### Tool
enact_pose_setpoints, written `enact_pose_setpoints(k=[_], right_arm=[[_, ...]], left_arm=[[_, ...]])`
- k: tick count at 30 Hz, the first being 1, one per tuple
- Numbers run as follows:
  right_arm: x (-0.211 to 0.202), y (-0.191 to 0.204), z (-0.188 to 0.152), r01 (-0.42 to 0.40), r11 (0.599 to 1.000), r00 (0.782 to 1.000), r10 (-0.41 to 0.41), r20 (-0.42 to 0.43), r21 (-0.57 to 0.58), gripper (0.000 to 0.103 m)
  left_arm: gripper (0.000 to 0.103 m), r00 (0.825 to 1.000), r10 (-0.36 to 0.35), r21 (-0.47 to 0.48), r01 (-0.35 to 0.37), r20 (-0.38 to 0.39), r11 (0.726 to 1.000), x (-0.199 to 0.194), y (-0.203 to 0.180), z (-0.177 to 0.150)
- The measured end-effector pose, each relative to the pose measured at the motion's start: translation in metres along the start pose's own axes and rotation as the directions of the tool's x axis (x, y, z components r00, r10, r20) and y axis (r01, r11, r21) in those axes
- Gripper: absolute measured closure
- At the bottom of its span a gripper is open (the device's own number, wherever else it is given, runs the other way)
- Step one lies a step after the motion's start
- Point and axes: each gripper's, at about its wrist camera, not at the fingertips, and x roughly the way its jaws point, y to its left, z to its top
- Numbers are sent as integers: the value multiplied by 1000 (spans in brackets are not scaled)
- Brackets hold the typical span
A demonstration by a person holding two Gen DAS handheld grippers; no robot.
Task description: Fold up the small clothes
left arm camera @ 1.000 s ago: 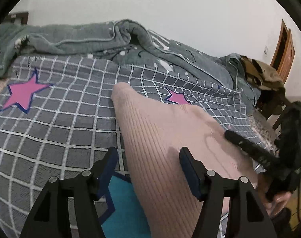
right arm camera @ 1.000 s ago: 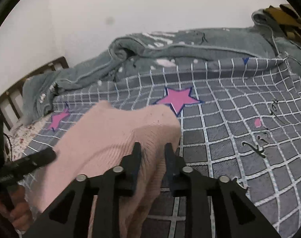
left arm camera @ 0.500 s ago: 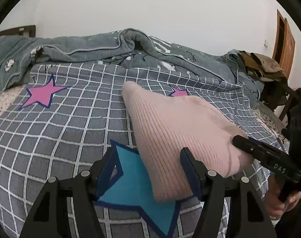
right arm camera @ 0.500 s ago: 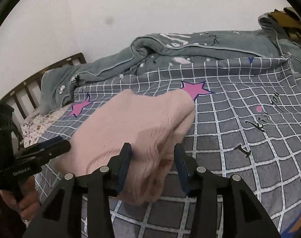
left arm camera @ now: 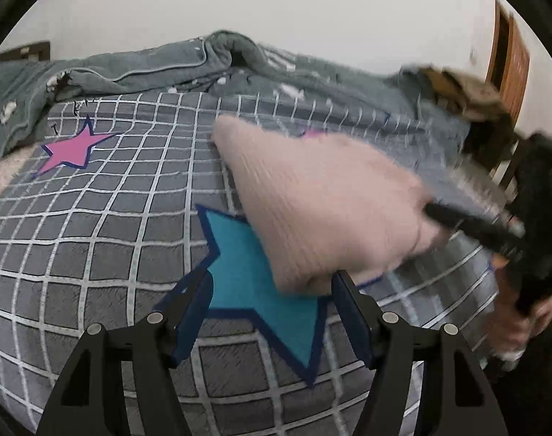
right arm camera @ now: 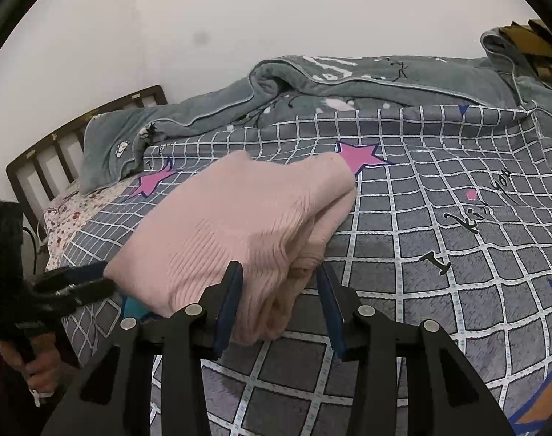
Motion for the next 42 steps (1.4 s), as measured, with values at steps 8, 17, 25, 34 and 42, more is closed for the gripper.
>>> enact_pose_setpoints(k=[8, 17, 25, 34, 42], right_arm=[[-6, 2, -9, -29, 999, 1000, 28, 12, 39, 61], [4, 24, -15, 21, 999, 1000, -20, 21, -47, 95], [-19, 6, -3, -7, 1000, 994, 6, 112, 4, 97], [-12, 13, -3, -46, 998, 998, 48, 47, -47, 91], [-12, -1, -2, -26, 1000, 997, 26, 66, 10, 86]], left_arm=[[58, 998, 65, 37, -66, 19, 997, 6, -15, 0], [88, 996, 40, 32, -43, 76, 999, 3, -24, 1], [88, 996, -49, -4, 50, 79, 999, -5, -11, 5], [86, 991, -111, -49, 115, 77, 992, -13, -1, 9], [65, 980, -155, -46, 162, 128, 986, -29, 4, 5]])
